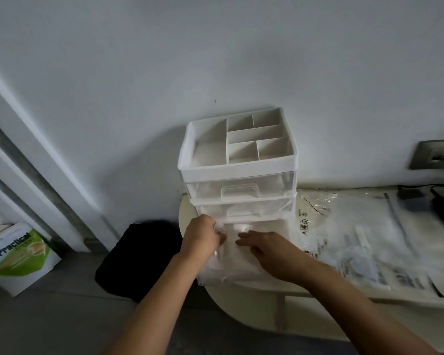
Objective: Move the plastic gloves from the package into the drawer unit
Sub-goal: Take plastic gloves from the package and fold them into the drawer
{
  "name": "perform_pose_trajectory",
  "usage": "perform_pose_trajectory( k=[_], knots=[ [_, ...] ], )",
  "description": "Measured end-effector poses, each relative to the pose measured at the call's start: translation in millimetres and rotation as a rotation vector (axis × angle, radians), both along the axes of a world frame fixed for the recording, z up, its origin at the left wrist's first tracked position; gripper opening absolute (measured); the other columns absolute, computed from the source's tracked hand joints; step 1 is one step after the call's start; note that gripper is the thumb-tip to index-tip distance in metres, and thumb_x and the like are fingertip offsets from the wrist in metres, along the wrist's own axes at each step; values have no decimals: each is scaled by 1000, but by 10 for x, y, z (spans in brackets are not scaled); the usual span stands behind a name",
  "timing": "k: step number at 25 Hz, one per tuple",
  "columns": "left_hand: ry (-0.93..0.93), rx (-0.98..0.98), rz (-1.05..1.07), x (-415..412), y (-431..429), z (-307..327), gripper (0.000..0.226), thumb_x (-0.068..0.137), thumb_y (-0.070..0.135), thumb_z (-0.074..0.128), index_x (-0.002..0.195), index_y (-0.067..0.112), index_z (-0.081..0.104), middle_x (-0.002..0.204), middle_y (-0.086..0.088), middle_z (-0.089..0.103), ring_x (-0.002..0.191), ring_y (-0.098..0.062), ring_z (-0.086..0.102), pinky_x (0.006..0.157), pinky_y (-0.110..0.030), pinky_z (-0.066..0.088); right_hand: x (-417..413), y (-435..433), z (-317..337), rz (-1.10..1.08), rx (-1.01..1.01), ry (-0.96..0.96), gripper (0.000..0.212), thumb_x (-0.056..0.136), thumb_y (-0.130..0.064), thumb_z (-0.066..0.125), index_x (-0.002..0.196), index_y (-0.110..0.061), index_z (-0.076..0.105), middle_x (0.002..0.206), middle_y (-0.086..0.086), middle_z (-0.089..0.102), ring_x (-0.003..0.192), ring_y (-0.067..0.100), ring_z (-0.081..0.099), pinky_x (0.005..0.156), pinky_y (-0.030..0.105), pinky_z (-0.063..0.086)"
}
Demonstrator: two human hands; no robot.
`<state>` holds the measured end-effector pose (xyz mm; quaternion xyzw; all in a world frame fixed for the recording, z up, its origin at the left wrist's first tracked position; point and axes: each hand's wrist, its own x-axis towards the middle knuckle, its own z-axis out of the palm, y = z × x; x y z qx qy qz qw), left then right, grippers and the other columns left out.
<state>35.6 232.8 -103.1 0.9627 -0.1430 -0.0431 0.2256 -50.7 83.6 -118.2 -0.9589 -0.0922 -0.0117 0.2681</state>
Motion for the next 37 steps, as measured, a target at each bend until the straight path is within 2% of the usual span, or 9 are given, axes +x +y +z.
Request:
perform_pose_trajectory(
  k=[4,7,14,17,20,24,29,33,37],
  knots=[
    [-222,226,12,-137,-9,110,17,88,28,65,95,12,62,95,-2,65,91,-19,63,72,-26,50,115,-30,-70,105,-144,201,45,99,-10,35,144,-19,38,155,1,27,141,18,26,109,23,18],
    [-396,202,-71,-293,-159,147,16,94,20,56,108,14,59,107,-1,62,101,-17,60,79,-25,46,208,12,-115,125,-203,226,49,97,-13,40,145,-21,35,156,1,21,145,22,14,114,31,12],
    [150,272,-153,-243,-182,-298,40,89,28,61,124,10,51,125,-8,52,116,-27,51,98,-37,44,192,-25,-60,115,-194,321,57,94,-32,51,146,-33,28,158,-8,13,147,21,1,114,59,2],
    [184,282,-172,-184,-171,-335,54,87,26,64,134,11,41,136,-9,42,125,-28,44,104,-35,39,213,-111,9,61,-317,324,60,87,-33,59,142,-28,36,153,-1,27,143,24,19,114,48,16],
    [195,278,-163,-166,-172,-338,65,83,28,69,137,11,37,140,-11,39,128,-29,42,106,-35,37,286,-117,81,-63,-520,116,34,88,-11,54,122,-14,56,127,6,56,118,25,52,94,33,41],
    [154,299,-114,-195,-208,-339,68,83,34,69,137,10,36,143,-13,36,130,-31,39,106,-38,37,193,4,188,-119,-611,0,21,86,3,47,94,-15,54,107,7,65,100,25,63,69,28,42],
    [201,351,-88,-172,-234,-289,81,88,39,61,149,7,17,154,-17,18,141,-36,22,115,-40,25,-24,118,239,26,-495,123,31,97,-9,36,121,-4,55,119,15,60,109,28,57,88,31,43],
    [62,171,-106,-217,-204,-274,54,86,27,66,131,9,43,135,-12,44,127,-29,42,104,-34,38,-26,150,178,152,-529,379,39,103,-18,24,124,-3,53,125,15,57,113,29,54,89,32,39],
    [54,155,-192,-255,-204,-236,46,82,25,70,120,9,50,121,-10,50,115,-28,49,95,-32,41,60,89,40,13,-419,324,32,96,-12,35,113,-2,59,118,15,61,106,27,58,87,30,43]
  ],
)
